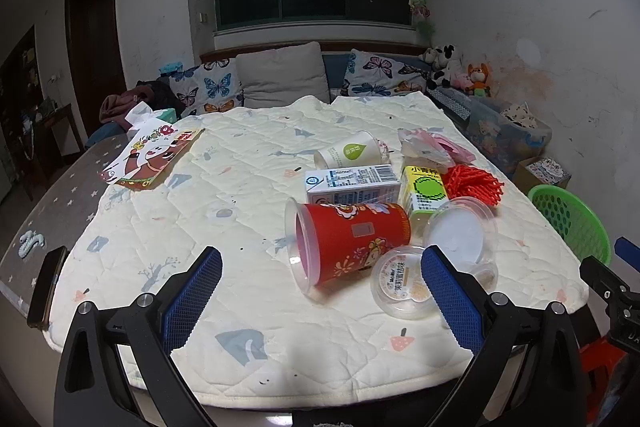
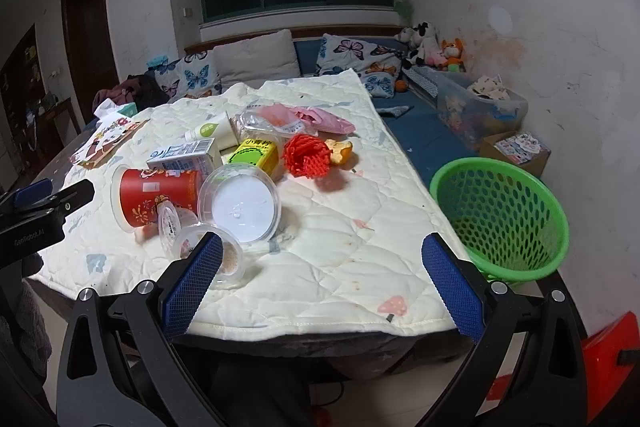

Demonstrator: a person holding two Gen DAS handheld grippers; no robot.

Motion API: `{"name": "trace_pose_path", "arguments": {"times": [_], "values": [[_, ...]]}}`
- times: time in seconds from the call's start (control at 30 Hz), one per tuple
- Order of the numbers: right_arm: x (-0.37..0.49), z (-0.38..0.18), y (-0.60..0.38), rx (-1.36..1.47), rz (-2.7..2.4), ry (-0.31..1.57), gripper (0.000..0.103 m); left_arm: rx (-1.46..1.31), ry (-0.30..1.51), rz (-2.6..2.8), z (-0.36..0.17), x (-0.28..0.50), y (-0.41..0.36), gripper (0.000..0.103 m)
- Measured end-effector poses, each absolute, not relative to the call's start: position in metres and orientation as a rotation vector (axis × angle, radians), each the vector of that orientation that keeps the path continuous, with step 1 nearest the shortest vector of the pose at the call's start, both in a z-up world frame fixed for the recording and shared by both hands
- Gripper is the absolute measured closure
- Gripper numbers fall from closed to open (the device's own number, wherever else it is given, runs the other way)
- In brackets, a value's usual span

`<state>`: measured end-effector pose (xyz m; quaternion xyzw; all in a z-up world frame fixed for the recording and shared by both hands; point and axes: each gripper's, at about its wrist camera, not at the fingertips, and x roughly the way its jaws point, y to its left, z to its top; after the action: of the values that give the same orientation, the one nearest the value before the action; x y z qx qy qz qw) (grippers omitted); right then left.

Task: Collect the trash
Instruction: 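Grasp the clear labeled jelly cup with the right tool while the left tool grasps the red cup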

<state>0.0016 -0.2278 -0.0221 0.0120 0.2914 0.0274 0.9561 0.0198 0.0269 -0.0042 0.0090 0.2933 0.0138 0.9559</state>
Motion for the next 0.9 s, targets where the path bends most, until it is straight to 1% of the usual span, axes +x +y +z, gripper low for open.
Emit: {"name": "trace_pose_path", "arguments": {"times": [0.6, 0.9], "values": [[0.024, -0.046, -0.180, -0.022, 0.226, 0.637, 0.004, -0.029, 0.631, 0.102, -0.010, 0.038, 0.069, 0.006], [0.037, -0.056, -0.168, -0.026, 0.261, 0.678, 0.004, -0.038, 0.665, 0.089, -0.020, 0.050, 0.074, 0.006]]}}
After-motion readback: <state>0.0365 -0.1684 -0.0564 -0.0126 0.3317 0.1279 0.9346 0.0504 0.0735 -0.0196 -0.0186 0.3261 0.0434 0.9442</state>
